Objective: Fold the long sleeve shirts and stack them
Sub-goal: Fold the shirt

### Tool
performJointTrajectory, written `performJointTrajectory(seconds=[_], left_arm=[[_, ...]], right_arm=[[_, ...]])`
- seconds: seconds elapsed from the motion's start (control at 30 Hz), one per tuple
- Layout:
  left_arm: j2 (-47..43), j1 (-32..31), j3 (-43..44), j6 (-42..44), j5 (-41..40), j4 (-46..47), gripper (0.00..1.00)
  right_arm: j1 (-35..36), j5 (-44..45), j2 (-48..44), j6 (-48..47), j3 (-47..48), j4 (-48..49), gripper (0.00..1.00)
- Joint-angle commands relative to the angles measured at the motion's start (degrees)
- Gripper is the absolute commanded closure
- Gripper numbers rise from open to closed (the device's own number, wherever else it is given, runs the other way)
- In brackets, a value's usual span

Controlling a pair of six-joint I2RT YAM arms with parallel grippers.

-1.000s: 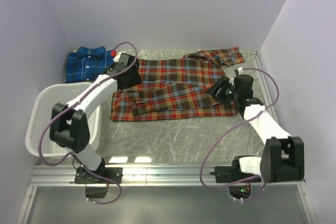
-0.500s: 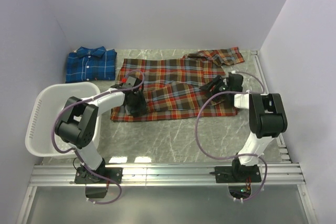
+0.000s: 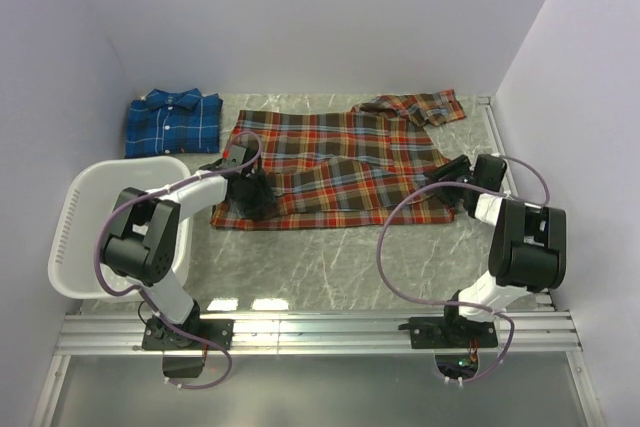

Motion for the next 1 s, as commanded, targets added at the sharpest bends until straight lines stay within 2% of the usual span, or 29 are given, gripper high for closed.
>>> performJointTrajectory(seconds=[0.0, 0.1, 0.2, 0.33, 0.43, 0.6, 0.73, 0.97], left_arm=[[-0.07, 0.39, -2.95, 1.33, -0.43, -3.89, 0.36], [-1.21, 0.3, -3.47, 1.59, 0.1, -4.07, 0.35], [-1.3, 0.3, -3.65, 1.95, 0.19, -4.24, 0.35], [-1.13, 0.3, -4.0, 2.21, 0.01, -4.15, 0.34], [-1.48, 0.3, -4.61, 2.3, 0.19, -3.89, 0.34], [-0.78, 0.39, -5.76, 2.56, 1.15, -3.01, 0.33], [-0.42, 0.39, -6.81, 2.3, 1.77, -2.66, 0.34], [-1.83, 0.74, -8.92, 2.39, 2.03, -2.48, 0.34]], right_arm=[[3.13, 1.4, -4.31, -3.61, 3.19, -1.4, 0.38], [10.24, -2.89, -3.44, -5.2, 10.04, -1.93, 0.38], [17.72, -7.03, 0.42, -2.66, 15.67, 2.63, 0.38], [25.19, -10.37, 9.54, 3.41, 20.86, 12.45, 0.37], [29.33, -9.68, 15.43, 4.12, 24.64, 14.76, 0.37], [30.66, -10.29, 24.15, 7.45, 27.37, 21.18, 0.37], [29.43, -7.92, 28.72, 5.61, 28.08, 20.23, 0.37], [24.08, -2.12, 27.07, 6.4, 22.29, 21.18, 0.37]])
